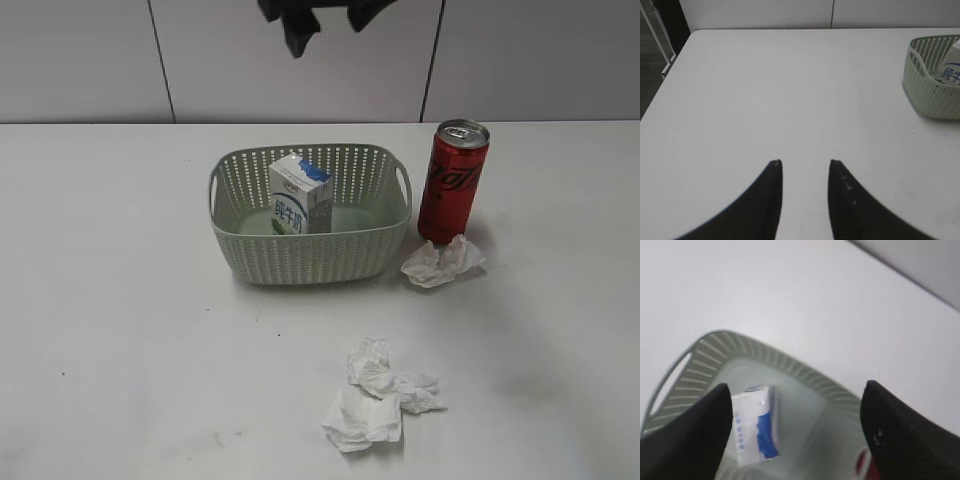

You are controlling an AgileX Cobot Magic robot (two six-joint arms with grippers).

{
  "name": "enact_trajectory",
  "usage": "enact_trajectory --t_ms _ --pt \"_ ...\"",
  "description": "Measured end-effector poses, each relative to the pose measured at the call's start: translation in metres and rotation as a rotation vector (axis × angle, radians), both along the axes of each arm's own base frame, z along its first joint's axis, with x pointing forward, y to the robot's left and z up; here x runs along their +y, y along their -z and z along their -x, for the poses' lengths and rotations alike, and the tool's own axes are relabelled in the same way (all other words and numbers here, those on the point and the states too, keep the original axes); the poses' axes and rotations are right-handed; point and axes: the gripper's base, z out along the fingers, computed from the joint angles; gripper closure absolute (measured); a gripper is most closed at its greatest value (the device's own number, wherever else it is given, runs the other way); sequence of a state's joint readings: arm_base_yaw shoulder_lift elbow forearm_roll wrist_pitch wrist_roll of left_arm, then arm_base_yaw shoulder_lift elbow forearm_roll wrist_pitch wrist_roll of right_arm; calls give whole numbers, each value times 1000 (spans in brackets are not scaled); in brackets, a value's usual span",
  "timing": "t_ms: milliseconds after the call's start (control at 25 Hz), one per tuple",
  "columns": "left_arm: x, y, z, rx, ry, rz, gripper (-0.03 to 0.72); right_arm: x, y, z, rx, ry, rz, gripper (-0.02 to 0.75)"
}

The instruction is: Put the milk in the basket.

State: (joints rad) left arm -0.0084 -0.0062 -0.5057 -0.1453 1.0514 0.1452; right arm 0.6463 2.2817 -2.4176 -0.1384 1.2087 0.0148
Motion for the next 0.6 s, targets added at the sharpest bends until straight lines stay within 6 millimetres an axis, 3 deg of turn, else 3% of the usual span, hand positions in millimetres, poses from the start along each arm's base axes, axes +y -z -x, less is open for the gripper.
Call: enact_trajectory --t_ms 160,320,600 --pt "0 0 0 0 0 0 454 -30 -24 -8 -73 87 24 122" --pt "0 0 0 0 0 0 454 -73 -38 -22 -85 181 7 135" --pt "0 0 0 0 0 0 454 -161 -37 -35 12 361 -26 141"
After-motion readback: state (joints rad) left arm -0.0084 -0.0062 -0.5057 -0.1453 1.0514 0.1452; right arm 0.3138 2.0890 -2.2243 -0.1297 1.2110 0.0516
